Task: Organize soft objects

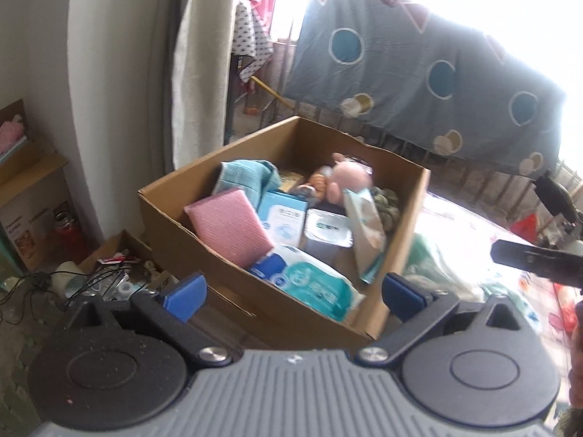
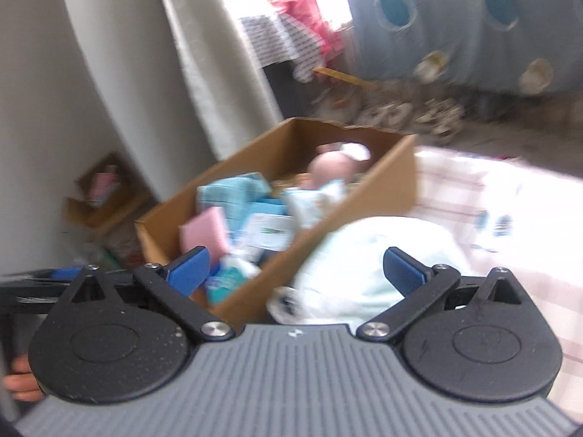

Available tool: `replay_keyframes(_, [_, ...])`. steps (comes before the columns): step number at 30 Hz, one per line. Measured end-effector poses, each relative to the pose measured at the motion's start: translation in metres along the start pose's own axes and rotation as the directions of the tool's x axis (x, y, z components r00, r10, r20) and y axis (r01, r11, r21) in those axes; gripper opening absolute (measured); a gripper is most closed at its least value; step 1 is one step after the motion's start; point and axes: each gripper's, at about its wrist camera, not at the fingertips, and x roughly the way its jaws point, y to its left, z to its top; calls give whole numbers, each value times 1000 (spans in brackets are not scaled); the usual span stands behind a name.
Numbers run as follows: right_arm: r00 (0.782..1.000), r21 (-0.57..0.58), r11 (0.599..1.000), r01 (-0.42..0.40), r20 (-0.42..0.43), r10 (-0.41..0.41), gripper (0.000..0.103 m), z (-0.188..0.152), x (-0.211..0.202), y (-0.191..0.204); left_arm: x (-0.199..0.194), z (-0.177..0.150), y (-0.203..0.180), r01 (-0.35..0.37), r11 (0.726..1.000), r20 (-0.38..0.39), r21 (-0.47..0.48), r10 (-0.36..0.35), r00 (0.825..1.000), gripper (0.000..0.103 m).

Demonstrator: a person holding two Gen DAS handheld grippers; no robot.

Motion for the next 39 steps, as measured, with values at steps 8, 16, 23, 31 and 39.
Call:
replay_keyframes(8, [978,18,981,191,77,-192,102,-39,-31,5,-10,-17,-17,-25,999,10,25,24,1000,103])
replay_keyframes(16, [967,31,969,245,61,-246,102,-52,-42,15,-8,-17,-26,-91,991,2,103,91,996,103])
replay_keyframes(23, [966,38,968,248,72,-250,102,-56,-47,22,-11,-18,-28,-109,979,52,170,101,994,103])
replay_keyframes(31, [953,60,953,296,55,-299,102,-59,-51,25,-5,-15,-29,-50,982,12,183,48,999,103])
replay_keyframes(39, [927,62,926,372,31,-374,102,-73,-56,39,-4,-16,-30,41,979,-55,200,-30,998,103])
